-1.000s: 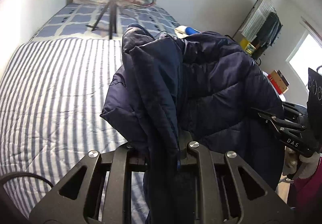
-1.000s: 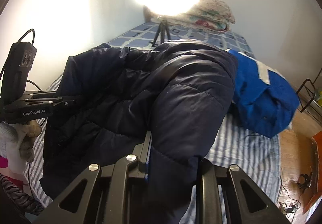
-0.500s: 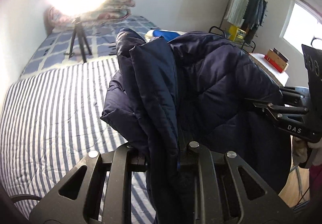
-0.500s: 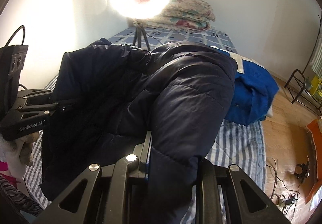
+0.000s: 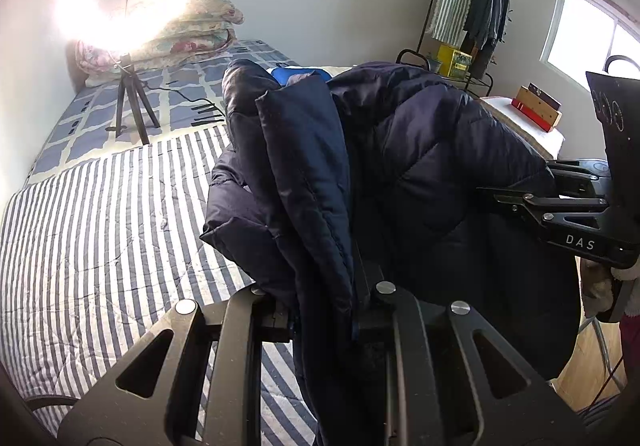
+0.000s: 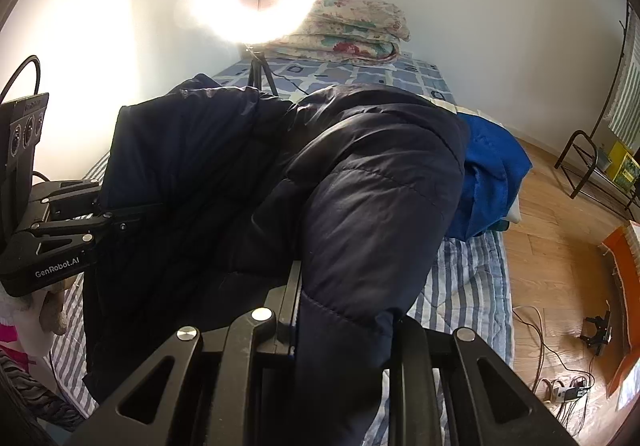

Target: Fold large clothes

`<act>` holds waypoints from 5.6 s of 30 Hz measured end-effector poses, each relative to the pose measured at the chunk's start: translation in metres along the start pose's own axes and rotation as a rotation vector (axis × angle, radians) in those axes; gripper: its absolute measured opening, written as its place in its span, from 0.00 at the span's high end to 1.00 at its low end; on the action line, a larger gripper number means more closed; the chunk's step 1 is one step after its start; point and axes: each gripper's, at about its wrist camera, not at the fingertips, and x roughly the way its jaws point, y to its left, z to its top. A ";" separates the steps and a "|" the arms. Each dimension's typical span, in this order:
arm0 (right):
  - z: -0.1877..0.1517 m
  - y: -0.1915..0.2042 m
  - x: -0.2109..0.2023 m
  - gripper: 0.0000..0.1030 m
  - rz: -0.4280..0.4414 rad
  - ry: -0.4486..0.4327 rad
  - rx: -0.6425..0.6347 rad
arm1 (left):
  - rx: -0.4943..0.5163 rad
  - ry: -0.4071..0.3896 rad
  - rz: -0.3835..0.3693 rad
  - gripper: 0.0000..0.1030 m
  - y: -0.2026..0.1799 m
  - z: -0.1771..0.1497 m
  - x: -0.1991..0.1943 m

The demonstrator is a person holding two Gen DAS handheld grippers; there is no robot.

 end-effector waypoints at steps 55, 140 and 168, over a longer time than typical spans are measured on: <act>0.142 -0.246 0.119 0.83 0.388 -0.175 0.320 | -0.327 -0.103 -0.508 0.86 0.131 0.217 0.223; 0.018 -0.013 -0.174 0.35 0.088 -0.292 0.277 | -0.032 -0.290 -0.008 0.50 0.010 0.028 -0.211; -0.089 0.097 -0.179 0.00 -0.145 -0.317 0.179 | -0.026 -0.207 0.155 0.01 -0.024 -0.091 -0.235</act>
